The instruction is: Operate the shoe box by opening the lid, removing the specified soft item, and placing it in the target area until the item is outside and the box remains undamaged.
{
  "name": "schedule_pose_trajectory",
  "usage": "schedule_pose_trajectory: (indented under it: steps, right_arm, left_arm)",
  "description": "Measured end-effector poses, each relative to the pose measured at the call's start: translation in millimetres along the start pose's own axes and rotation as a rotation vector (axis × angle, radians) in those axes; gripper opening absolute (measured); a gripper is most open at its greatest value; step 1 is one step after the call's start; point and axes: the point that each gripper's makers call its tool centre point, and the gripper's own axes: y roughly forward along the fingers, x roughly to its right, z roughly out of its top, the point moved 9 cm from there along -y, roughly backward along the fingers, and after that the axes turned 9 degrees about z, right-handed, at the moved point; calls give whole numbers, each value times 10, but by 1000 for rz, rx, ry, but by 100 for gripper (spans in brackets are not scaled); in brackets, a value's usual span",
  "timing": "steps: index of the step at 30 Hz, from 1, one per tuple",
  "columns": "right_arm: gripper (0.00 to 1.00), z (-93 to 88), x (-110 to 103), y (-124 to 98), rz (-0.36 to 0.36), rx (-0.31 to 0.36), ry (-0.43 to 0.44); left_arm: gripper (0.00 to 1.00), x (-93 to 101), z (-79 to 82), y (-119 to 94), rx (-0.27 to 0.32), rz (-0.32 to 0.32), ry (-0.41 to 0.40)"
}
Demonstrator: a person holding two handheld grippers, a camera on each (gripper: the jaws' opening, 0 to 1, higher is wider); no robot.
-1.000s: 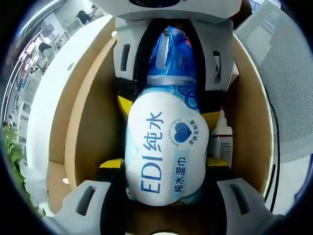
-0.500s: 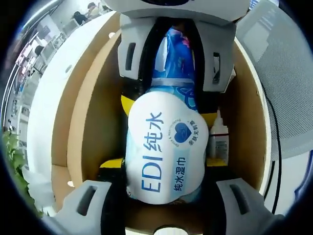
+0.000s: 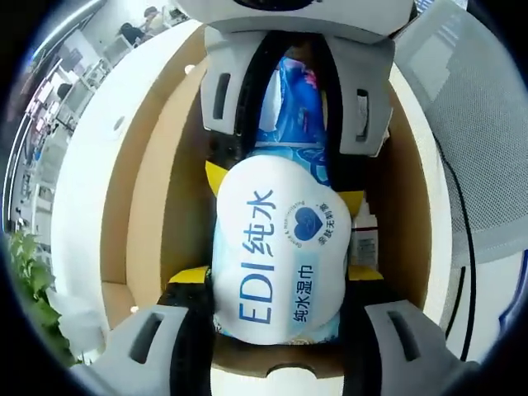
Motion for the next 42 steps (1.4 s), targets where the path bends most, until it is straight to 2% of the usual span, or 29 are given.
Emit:
schedule_pose_trajectory:
  steps: [13, 25, 35, 42]
  right_arm:
    - [40, 157, -48, -255, -2, 4, -42]
    - [40, 207, -111, -605, -5, 21, -51]
    - [40, 179, -171, -899, 4, 17, -52]
    - [41, 112, -182, -1121, -17, 12, -58]
  left_arm:
    - [60, -8, 129, -271, 8, 30, -16]
    - [60, -11, 425, -533, 19, 41, -16]
    - [60, 22, 680, -652, 29, 35, -24]
    - [60, 19, 897, -692, 46, 49, -16]
